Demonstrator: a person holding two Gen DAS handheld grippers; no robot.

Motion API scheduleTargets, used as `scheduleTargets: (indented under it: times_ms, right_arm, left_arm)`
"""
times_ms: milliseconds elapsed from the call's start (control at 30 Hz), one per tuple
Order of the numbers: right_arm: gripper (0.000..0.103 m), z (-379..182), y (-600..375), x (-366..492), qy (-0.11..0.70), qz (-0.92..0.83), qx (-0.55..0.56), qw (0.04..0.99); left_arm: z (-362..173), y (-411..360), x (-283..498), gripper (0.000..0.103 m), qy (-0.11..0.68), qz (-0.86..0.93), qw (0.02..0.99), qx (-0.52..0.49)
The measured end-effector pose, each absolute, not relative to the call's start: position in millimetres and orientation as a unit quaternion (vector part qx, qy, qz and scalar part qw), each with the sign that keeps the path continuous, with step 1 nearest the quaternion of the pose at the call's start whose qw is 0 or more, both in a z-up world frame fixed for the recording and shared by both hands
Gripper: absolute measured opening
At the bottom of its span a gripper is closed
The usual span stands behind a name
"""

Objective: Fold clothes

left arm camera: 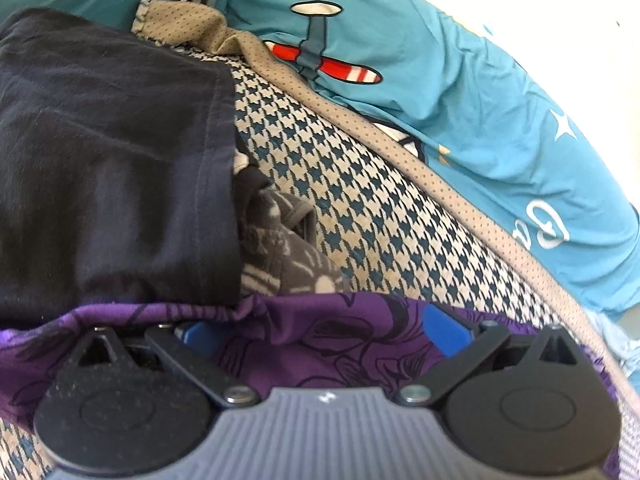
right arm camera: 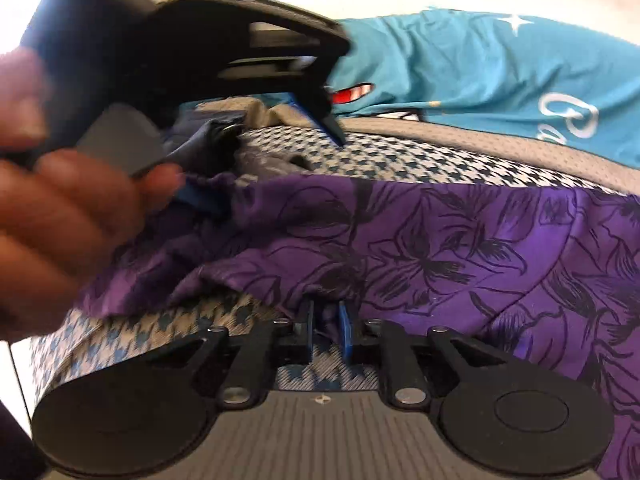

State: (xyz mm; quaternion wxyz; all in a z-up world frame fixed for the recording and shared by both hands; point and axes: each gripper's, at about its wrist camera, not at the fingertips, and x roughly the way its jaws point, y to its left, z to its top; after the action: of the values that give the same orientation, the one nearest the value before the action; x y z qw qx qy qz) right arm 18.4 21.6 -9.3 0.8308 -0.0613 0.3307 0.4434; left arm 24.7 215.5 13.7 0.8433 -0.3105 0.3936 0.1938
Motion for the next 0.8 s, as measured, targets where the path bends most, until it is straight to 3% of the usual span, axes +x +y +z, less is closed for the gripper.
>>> scheduleTargets:
  times_ms: [400, 800]
  right_arm:
    - [0.017, 15, -53, -5, 0.327, 0.429, -0.076, 0.839]
    - [0.017, 37, -167, 33, 0.331, 0.319, -0.064, 0.886]
  left_arm:
    - [29, 154, 30, 0.103, 0.406, 0.16, 0.864, -0.253]
    - [33, 78, 69, 0.103, 0.394, 0.105, 0.895, -0.18]
